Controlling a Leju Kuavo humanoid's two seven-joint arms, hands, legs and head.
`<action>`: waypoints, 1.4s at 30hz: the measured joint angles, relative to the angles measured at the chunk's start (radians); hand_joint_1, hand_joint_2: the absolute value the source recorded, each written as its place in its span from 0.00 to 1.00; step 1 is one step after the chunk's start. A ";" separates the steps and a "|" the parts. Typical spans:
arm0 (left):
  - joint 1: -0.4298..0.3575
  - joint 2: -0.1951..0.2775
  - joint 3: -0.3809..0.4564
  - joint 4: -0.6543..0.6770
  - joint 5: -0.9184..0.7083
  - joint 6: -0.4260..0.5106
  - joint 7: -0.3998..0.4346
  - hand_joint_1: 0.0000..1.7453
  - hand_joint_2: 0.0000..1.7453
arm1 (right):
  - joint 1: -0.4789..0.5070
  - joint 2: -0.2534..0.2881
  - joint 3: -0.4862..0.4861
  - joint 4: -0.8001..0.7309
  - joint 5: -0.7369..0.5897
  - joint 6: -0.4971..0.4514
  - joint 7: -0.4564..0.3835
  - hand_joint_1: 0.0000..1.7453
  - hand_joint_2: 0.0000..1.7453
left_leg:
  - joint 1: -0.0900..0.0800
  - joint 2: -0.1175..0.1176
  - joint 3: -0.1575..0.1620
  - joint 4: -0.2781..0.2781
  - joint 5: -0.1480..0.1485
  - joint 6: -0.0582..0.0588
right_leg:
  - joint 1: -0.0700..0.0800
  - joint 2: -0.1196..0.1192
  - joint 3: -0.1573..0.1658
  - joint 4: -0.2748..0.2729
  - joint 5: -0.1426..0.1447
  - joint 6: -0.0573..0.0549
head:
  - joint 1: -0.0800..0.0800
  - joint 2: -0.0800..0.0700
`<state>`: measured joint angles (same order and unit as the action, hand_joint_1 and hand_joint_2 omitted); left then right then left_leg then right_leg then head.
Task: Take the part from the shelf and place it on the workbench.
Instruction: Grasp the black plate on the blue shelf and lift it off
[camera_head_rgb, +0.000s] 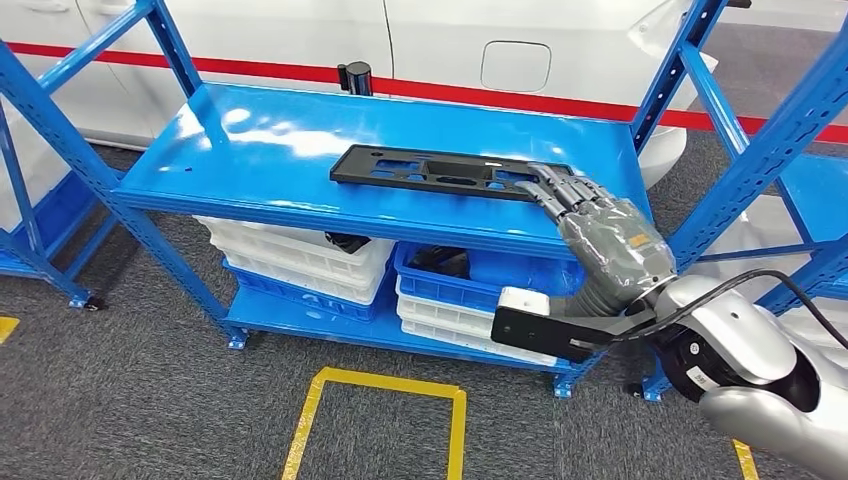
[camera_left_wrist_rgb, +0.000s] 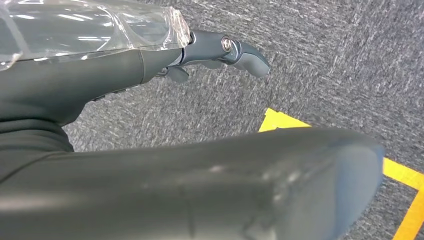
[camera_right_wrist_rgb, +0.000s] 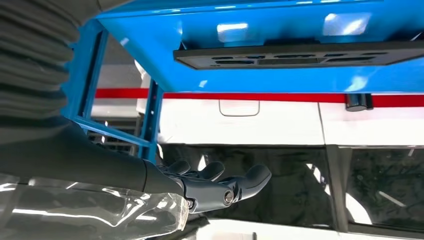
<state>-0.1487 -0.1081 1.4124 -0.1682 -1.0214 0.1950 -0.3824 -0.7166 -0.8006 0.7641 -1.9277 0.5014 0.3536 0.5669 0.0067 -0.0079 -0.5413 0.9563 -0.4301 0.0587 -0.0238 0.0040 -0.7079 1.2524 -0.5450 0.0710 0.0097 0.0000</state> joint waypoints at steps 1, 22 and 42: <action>0.000 -0.001 0.001 0.001 -0.001 0.000 0.001 0.00 0.00 | -0.002 0.000 0.009 0.000 0.013 -0.002 -0.004 0.00 1.00 | -0.003 -0.001 0.002 0.000 -0.001 0.001 | 0.004 0.000 0.025 -0.049 0.030 -0.007 | 0.000 0.000; -0.003 -0.017 0.009 0.010 -0.046 -0.001 0.019 0.00 0.00 | -0.152 0.055 0.169 -0.012 0.333 0.052 -0.086 0.00 1.00 | -0.005 0.002 -0.021 0.004 0.008 -0.022 | 0.019 -0.005 0.142 -0.293 0.116 -0.038 | -0.004 0.000; -0.001 -0.026 0.010 0.014 -0.072 -0.025 0.016 0.00 0.00 | -0.198 0.152 0.266 0.131 0.387 0.106 -0.007 0.00 1.00 | -0.006 -0.005 -0.057 0.078 -0.036 -0.033 | 0.013 -0.006 0.145 -0.294 0.112 -0.058 | 0.001 0.000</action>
<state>-0.1501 -0.1337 1.4221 -0.1537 -1.0938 0.1702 -0.3666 -0.9142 -0.6487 1.0305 -1.7967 0.8886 0.4596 0.5596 0.0004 -0.0127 -0.5985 1.0346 -0.4657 0.0256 -0.0104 -0.0024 -0.5625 0.9589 -0.4332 0.0130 0.0105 -0.0001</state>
